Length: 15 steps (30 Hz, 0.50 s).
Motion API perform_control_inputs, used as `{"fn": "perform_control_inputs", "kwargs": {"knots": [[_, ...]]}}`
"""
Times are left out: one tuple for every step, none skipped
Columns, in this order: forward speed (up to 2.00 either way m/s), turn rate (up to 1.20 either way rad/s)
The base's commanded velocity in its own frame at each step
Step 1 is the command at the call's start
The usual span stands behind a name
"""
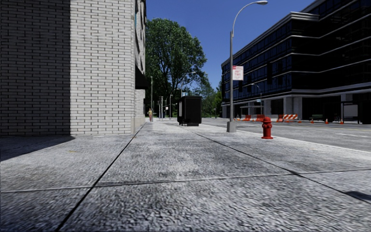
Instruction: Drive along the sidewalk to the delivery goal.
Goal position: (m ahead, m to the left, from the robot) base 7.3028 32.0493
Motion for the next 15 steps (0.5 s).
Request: {"fn": "perform_control_inputs", "kwargs": {"knots": [[1.85,0.0],[1.84,0.0],[1.84,0.0],[1.84,0.0],[1.83,0.0],[1.82,0.0],[1.82,0.0],[1.82,0.0],[1.82,0.0],[1.82,0.0],[1.82,0.0],[1.82,0.0],[1.82,0.0],[1.82,0.0],[1.81,0.0]]}}
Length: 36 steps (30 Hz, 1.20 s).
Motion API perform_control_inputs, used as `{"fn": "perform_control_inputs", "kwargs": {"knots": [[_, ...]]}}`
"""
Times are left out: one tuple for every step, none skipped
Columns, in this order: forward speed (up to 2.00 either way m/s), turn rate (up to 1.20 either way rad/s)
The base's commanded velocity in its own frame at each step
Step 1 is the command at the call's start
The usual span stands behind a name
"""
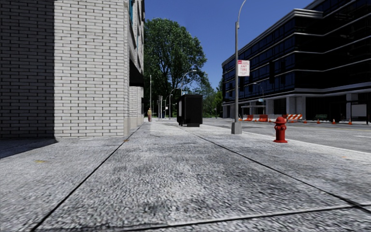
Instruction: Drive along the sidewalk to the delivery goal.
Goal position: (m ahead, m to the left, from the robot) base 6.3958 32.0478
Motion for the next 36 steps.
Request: {"fn": "perform_control_inputs", "kwargs": {"knots": [[1.81,0.0],[1.81,0.0],[1.81,0.0],[1.81,0.0],[1.81,0.0],[1.81,0.0],[1.81,0.04],[1.81,0.12],[1.81,0.15],[1.81,0.16],[1.81,0.16],[1.81,0.16],[1.81,0.16],[1.81,0.16],[1.81,0.16],[1.81,0.16],[1.81,0.16],[1.81,0.16],[1.81,0.16],[1.81,0.16],[1.81,0.16],[1.81,0.16],[1.81,0.16],[1.81,0.16],[1.81,0.16],[1.81,0.16],[1.81,0.16],[1.81,0.16],[1.81,0.16],[1.81,0.16],[1.81,0.16],[1.81,0.18],[1.81,0.24],[1.81,0.27],[1.81,0.27],[1.81,0.27]]}}
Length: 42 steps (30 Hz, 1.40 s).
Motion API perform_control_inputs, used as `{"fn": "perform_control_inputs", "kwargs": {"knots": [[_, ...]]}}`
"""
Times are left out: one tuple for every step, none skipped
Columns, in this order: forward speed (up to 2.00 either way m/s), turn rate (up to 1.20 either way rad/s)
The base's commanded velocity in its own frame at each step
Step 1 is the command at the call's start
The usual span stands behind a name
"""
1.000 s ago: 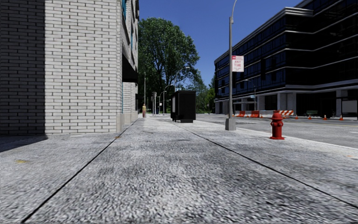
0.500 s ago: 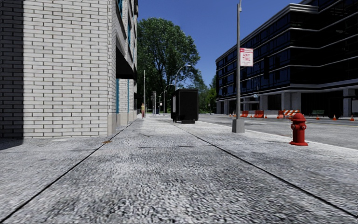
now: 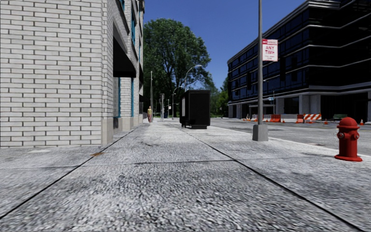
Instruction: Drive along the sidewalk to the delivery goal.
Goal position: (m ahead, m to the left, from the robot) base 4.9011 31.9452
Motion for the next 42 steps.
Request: {"fn": "perform_control_inputs", "kwargs": {"knots": [[1.81,0.27],[1.81,0.27],[1.81,0.29],[1.81,0.38],[1.81,0.38],[1.81,0.5],[1.81,0.56],[1.81,0.58],[1.81,0.59],[1.81,0.59],[1.81,0.59],[1.81,0.59],[1.81,0.59],[1.81,0.59],[1.81,0.6],[1.81,0.6],[1.81,0.64],[1.81,0.67],[1.81,0.68],[1.81,0.68],[1.81,0.72],[1.81,0.73],[1.81,0.73],[1.81,0.73],[1.81,0.77],[1.81,0.83],[1.81,0.86],[1.81,0.87],[1.81,0.87],[1.81,0.87],[1.81,0.87],[1.81,0.88],[1.81,0.9],[1.81,0.92],[1.81,0.92],[1.81,0.93],[1.81,0.93],[1.81,0.94],[1.81,0.94],[1.81,0.94],[1.81,0.95],[1.81,0.95]]}}
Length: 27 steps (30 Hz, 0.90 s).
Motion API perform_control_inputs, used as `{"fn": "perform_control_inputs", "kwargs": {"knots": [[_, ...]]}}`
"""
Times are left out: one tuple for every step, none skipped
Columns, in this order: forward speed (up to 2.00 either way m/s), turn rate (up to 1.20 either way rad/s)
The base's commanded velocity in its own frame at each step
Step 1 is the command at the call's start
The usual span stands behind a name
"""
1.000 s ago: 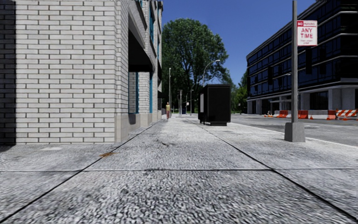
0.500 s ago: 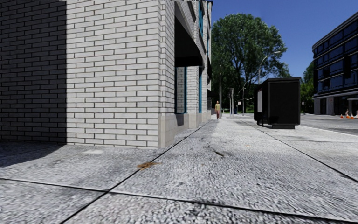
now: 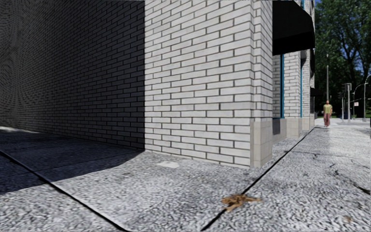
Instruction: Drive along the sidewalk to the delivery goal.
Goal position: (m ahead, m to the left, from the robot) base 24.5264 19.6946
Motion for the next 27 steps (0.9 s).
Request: {"fn": "perform_control_inputs", "kwargs": {"knots": [[1.81,0.95],[1.81,0.95],[1.81,0.95],[1.81,0.95],[1.81,0.95],[1.81,0.95],[1.81,0.95],[1.81,0.95],[1.81,0.95],[1.81,0.95],[1.81,0.95],[1.81,0.95],[1.81,0.95],[1.81,0.95],[1.81,0.95],[1.81,0.95],[1.81,0.95],[1.81,0.95],[1.81,0.95],[1.81,0.95],[1.81,0.95],[1.81,0.95],[1.81,0.95],[1.81,0.95],[1.81,0.78],[1.81,0.78],[1.81,0.0]]}}
